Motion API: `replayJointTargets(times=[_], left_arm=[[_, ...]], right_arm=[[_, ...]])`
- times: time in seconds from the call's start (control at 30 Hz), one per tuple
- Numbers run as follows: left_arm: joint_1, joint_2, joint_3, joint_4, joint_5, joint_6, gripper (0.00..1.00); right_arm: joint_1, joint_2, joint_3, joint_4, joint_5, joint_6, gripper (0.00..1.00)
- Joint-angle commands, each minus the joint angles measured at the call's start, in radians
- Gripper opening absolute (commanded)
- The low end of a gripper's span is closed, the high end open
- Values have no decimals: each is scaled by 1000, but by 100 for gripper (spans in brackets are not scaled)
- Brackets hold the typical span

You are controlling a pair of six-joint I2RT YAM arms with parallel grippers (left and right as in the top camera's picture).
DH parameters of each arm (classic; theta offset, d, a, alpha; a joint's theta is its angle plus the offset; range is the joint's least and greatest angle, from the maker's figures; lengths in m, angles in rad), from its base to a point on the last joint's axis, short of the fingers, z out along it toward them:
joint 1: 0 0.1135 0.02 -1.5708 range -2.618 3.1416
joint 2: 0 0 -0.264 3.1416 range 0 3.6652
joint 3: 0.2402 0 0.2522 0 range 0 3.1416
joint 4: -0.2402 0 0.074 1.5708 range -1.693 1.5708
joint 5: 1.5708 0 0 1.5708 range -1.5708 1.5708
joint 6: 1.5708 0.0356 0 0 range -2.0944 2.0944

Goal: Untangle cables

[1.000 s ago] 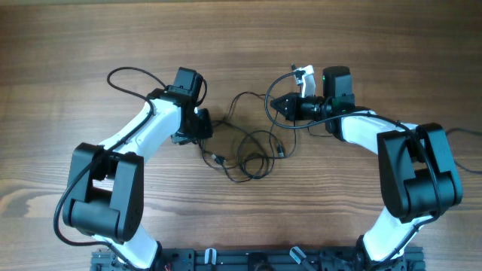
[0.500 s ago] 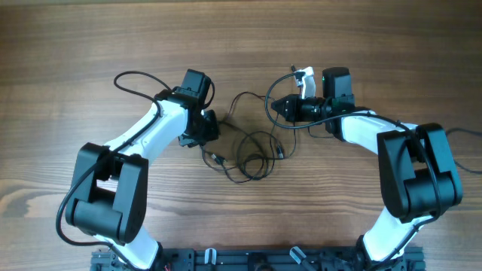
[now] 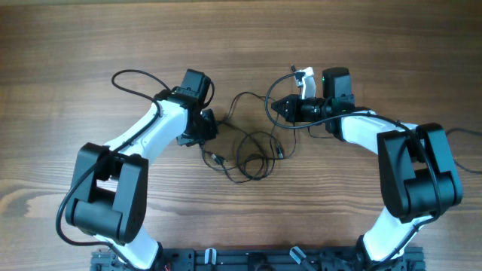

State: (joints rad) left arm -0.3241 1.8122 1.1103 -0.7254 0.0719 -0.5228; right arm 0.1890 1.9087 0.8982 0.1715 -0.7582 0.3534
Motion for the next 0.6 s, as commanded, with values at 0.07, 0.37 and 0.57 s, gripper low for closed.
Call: replayJointTargets(times=[0.07,0.37,0.57], left_arm=[[-42,8,-24,21,-18,-9,36],[-51,8,-84,90,-55,-9,40],[-51,8,-82,90,-53,-10,38]], right_arm=[[3,-9,5,-2,10,-17,4],[3,-9,5,-9,10,-17,4],[3,-9,5,-8,10,-17,4]])
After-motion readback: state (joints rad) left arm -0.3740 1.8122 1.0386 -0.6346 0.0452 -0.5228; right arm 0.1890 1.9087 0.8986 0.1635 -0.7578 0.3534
